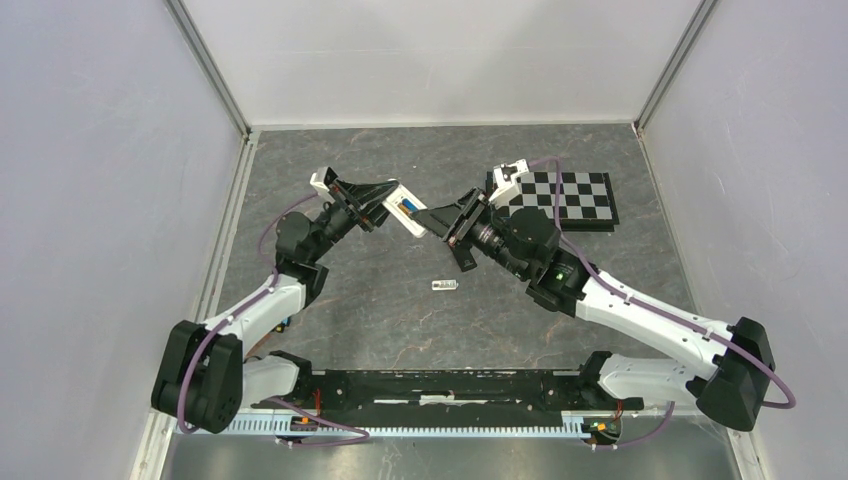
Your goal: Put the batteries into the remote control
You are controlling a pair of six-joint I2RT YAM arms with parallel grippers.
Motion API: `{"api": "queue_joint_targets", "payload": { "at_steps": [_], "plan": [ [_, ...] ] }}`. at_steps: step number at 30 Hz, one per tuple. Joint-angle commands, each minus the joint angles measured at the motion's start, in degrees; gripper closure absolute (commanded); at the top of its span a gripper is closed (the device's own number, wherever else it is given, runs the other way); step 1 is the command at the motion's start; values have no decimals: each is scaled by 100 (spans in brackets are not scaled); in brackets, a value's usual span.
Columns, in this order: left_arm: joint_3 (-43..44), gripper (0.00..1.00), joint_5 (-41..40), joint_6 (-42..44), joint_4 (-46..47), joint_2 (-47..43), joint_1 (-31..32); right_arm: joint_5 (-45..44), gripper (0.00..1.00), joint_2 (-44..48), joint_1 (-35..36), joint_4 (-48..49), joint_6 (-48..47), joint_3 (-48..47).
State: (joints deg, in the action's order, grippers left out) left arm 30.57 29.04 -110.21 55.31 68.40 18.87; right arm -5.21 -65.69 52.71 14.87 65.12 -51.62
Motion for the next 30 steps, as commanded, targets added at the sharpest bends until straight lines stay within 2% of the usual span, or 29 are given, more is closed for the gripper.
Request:
{"api": "queue_joint_targets", "payload": {
  "at_steps": [1, 4, 14, 18, 20, 23, 25, 27, 30],
  "plan": [
    [325, 98, 183, 526, 325, -417, 55, -309, 65, -180, -21, -1149, 233, -162],
    [435, 98, 259, 1132, 143, -585, 60, -362, 71, -200, -30, -1473, 449, -131],
    [621, 98, 536, 2518, 86, -886, 55, -404, 79, -558, -50, -2717, 647, -425],
    [683, 98, 719, 2961, 123, -906, 53, -550, 79, -767, -54, -3370, 633, -668],
    [723, 98, 791, 3236, -63, -920, 53, -558, 74, -803, -59, -3444, 608, -653],
    [769, 98, 801, 3882, -749, -1014, 55, -575, 63, -801, -67, -3436, 381, -687],
    [776, 98, 755, 4323, -1240, -1101, 46, -523, 52, -727, -90, -3085, -57, -668],
    [781, 98, 705, 4715, -1710, -1151, 39, -453, 34, -549, -111, -2658, -649, -625],
    [764, 98, 631, 5230, -2257, -1207, 27, -445, 22, -78, -116, -1926, -1394, -419]
  ]
}}
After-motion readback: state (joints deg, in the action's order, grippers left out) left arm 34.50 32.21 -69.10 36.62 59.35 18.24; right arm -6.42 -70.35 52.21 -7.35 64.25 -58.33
